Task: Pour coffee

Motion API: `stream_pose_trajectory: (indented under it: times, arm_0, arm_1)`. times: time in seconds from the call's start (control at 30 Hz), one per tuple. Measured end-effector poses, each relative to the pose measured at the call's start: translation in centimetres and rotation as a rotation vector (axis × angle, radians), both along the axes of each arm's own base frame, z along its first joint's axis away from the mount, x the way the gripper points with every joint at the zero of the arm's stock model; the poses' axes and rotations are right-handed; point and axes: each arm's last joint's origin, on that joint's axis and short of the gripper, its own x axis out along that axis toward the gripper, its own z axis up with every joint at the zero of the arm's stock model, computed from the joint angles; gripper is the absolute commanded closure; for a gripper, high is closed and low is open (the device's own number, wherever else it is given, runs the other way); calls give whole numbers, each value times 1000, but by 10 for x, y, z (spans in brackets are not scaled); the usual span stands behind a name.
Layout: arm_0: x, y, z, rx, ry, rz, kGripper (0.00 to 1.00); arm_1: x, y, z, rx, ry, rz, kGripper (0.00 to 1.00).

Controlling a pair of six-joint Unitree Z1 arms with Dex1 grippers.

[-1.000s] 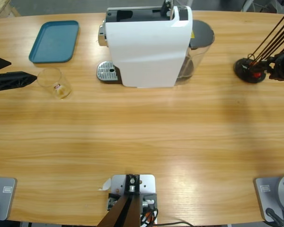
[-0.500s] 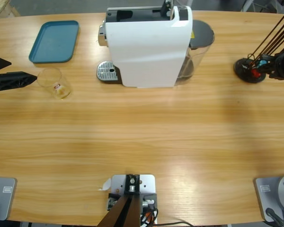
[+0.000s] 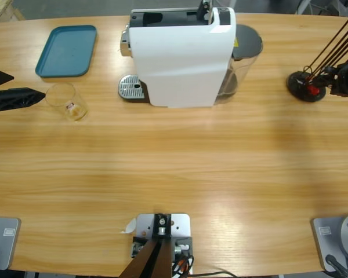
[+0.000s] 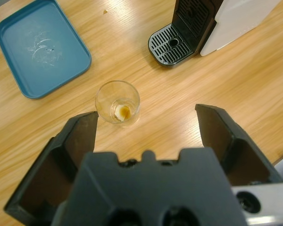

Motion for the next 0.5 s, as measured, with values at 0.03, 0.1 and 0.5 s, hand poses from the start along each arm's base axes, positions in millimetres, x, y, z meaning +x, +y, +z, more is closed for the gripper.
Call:
stream_pose_trajectory:
  times: [0.03, 0.1, 0.5]
  arm_0:
    - [0, 0, 0, 0, 0, 0, 101]
    - [0, 0, 0, 0, 0, 0, 101]
    - [0, 0, 0, 0, 0, 0, 101]
  arm_1:
    - [0, 0, 1, -2, -2, 3, 23]
    - [-1, 0, 1, -4, -5, 6, 37]
    - [0, 0, 2, -5, -8, 9, 555]
